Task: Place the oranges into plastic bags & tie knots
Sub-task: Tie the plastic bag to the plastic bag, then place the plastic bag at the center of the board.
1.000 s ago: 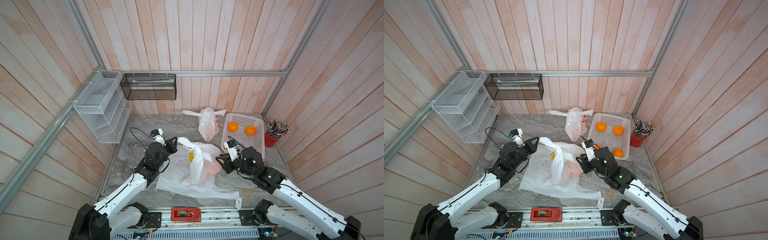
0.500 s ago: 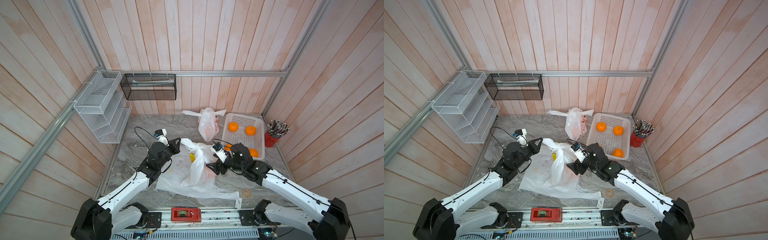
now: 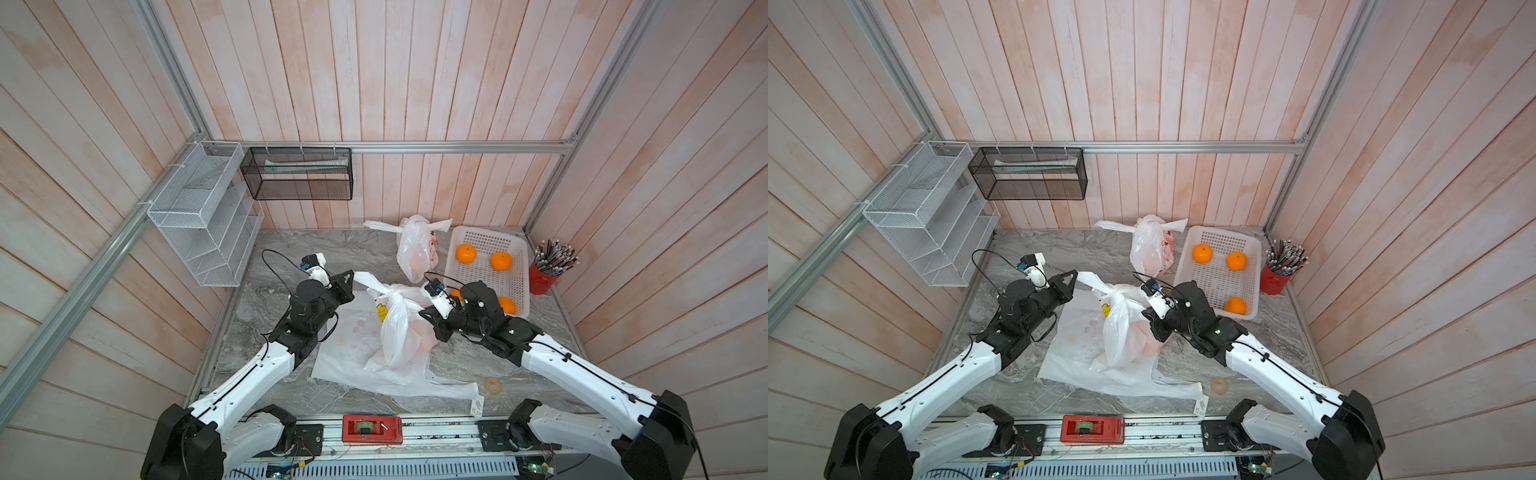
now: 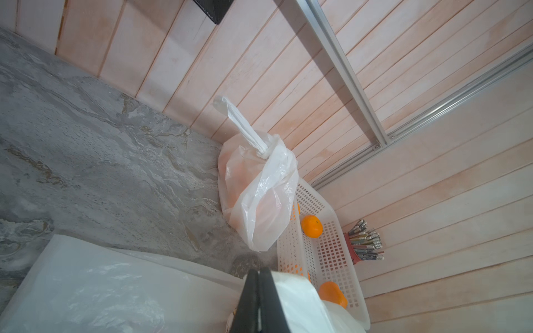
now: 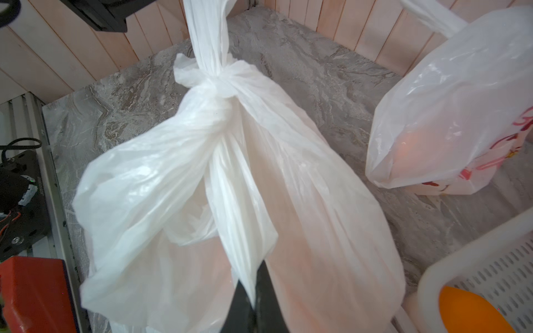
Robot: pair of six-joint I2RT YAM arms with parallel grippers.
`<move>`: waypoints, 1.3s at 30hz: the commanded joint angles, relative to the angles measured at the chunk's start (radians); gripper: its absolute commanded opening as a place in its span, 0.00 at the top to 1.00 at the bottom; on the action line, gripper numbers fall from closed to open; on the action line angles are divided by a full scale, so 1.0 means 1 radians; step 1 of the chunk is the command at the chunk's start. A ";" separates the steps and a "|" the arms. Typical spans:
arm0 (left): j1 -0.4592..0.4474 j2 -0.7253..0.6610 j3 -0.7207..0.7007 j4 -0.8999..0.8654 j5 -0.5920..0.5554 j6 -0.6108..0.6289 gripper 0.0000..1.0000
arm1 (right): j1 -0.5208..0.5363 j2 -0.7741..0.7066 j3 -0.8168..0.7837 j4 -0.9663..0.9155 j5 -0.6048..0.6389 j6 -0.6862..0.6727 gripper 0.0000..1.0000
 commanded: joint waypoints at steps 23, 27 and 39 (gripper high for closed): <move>0.179 -0.043 0.177 -0.143 -0.116 0.089 1.00 | -0.256 0.082 0.357 -0.064 0.090 0.216 1.00; 0.277 -0.001 0.253 -0.156 -0.079 0.100 1.00 | -0.257 0.233 0.477 0.020 0.057 0.202 1.00; 0.490 0.369 0.416 -0.022 0.050 0.085 1.00 | -0.288 0.756 0.851 0.202 -0.020 0.257 1.00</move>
